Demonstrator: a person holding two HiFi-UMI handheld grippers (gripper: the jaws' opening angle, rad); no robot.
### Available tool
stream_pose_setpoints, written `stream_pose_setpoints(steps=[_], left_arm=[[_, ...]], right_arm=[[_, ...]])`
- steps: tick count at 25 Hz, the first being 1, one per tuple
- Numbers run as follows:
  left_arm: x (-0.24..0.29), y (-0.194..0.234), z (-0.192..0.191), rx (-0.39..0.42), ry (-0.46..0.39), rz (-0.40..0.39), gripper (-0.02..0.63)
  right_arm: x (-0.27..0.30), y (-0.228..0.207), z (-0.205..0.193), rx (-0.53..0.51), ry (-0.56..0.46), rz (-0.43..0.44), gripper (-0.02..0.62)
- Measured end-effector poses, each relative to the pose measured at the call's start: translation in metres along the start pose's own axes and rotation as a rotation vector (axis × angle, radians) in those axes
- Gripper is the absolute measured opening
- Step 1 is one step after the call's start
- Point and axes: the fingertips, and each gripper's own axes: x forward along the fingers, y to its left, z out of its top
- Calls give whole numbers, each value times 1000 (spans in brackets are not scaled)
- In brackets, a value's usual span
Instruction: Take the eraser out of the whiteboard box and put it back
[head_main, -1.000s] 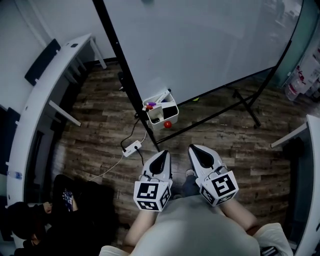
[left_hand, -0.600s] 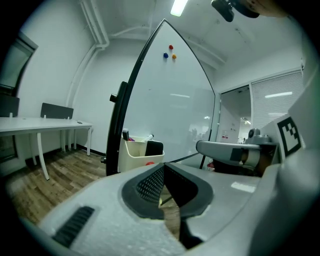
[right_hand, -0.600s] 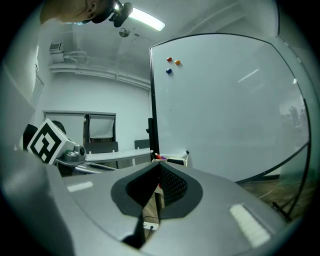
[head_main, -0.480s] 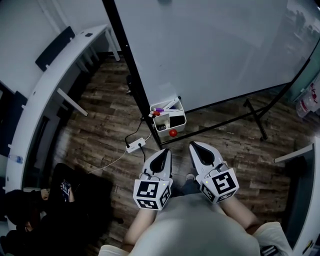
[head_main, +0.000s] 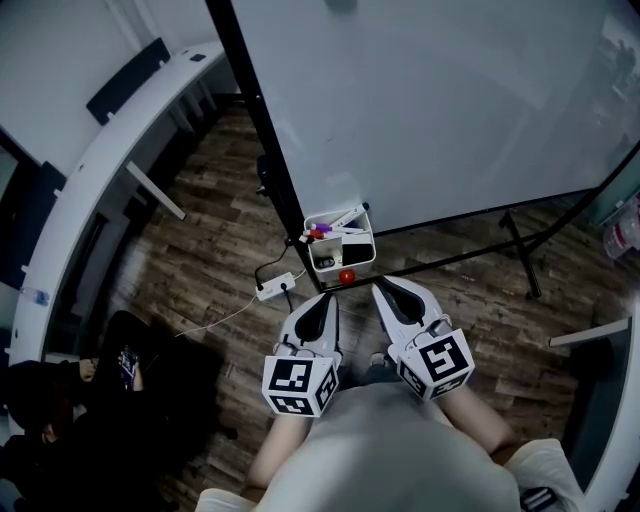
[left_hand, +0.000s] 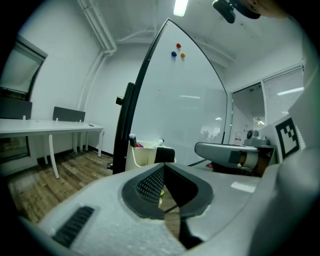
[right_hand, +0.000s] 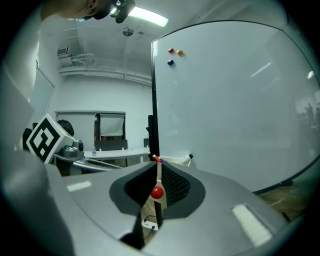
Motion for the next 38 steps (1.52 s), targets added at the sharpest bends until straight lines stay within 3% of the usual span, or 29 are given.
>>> stream_pose_setpoints(steps=[15, 38], left_arm=[[28, 8, 4, -17, -15, 83, 0], [48, 39, 5, -70, -44, 246, 0]], right_arm=[[34, -22, -8, -41, 37, 120, 176], [82, -32, -20, -106, 85, 290, 285]])
